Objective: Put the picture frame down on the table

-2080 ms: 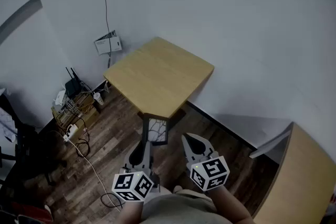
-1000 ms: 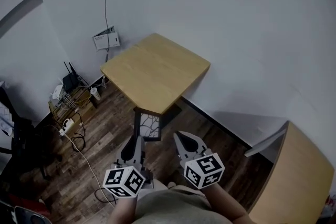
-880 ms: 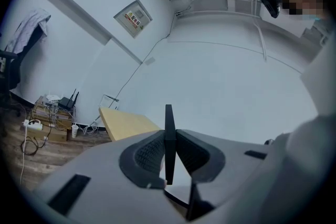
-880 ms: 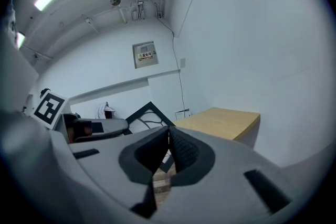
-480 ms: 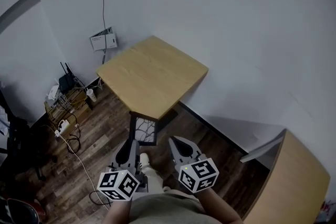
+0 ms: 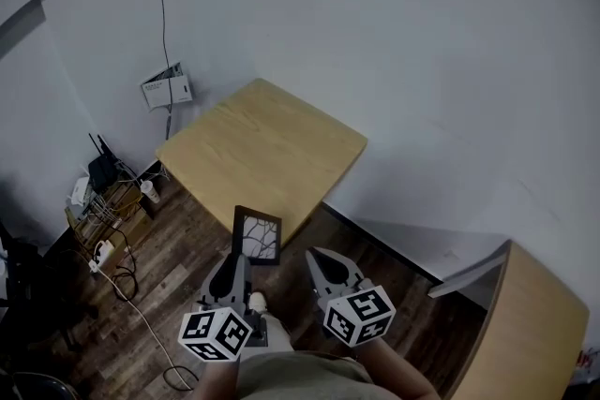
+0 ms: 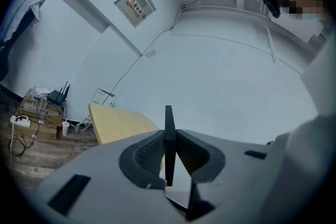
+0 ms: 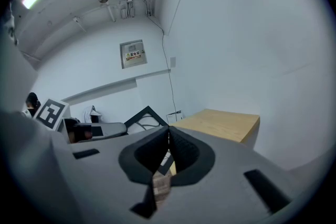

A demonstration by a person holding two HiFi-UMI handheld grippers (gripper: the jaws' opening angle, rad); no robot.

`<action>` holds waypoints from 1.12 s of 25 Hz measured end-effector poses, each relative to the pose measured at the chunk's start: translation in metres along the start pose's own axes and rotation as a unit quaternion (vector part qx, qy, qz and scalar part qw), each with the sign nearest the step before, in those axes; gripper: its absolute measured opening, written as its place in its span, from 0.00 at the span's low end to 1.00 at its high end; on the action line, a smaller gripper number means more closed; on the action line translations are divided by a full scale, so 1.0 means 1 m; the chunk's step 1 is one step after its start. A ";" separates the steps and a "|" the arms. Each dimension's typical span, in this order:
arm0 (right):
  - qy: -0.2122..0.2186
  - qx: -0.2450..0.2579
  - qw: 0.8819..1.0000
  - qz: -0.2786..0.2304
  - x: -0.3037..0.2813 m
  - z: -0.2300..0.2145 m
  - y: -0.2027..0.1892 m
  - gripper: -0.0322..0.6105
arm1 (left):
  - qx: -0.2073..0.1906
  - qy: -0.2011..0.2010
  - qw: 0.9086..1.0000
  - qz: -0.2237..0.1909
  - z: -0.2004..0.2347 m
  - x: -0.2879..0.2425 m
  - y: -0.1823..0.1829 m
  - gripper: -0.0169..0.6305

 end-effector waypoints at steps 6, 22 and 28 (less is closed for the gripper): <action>0.002 0.009 1.000 0.005 -0.061 -0.012 0.017 0.05 | 0.003 -0.002 1.000 0.006 0.027 -0.048 0.017 0.12; -0.014 0.016 1.000 0.008 -0.182 -0.022 0.051 0.05 | 0.013 -0.015 1.000 0.015 0.098 -0.144 0.072 0.12; -0.022 0.011 1.000 0.010 -0.218 -0.028 0.048 0.05 | 0.013 -0.020 0.999 0.028 0.121 -0.171 0.076 0.12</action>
Point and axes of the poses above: the fingertips, and each gripper's own axes: x backward along the fingers, z to its left, y out of its top, the point moved 10 cm from there along x, backward along the fingers, and after that the axes turned 2 degrees about y, right-handed, at the moved point
